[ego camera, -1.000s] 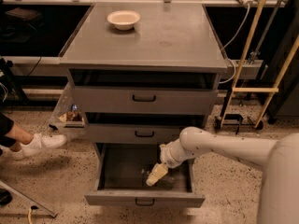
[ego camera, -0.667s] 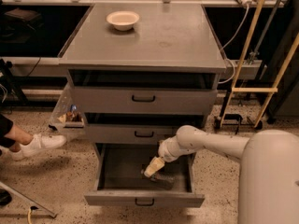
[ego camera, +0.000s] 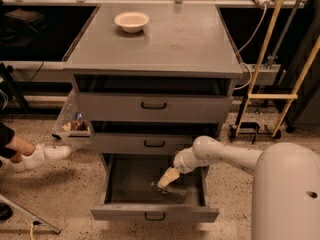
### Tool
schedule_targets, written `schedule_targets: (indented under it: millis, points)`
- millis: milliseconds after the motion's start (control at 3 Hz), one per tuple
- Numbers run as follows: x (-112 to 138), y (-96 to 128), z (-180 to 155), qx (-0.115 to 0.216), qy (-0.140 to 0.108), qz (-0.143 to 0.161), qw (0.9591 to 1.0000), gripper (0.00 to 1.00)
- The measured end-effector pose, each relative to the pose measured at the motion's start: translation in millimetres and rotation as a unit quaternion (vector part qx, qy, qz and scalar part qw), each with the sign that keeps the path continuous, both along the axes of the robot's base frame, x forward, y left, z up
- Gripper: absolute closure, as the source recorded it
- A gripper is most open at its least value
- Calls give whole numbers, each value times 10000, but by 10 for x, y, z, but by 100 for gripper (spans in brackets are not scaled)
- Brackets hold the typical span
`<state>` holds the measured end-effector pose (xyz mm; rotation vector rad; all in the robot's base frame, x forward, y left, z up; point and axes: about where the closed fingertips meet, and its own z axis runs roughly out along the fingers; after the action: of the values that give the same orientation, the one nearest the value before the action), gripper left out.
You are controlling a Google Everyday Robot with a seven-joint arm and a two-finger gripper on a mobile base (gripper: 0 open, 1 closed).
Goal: Pick water bottle from bottom drawer and place on counter
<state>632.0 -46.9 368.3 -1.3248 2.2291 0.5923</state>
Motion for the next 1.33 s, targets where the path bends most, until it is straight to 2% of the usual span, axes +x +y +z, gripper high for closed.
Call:
schedule_targets:
  millis: [333, 667, 1000, 1333]
  points:
    - [199, -347, -453, 107, 204, -350, 9991, 0]
    - [408, -657, -808, 247, 214, -636, 9974, 0]
    - [556, -725, -806, 263, 108, -743, 9968, 0]
    - [533, -725, -811, 262, 109, -743, 9968, 0]
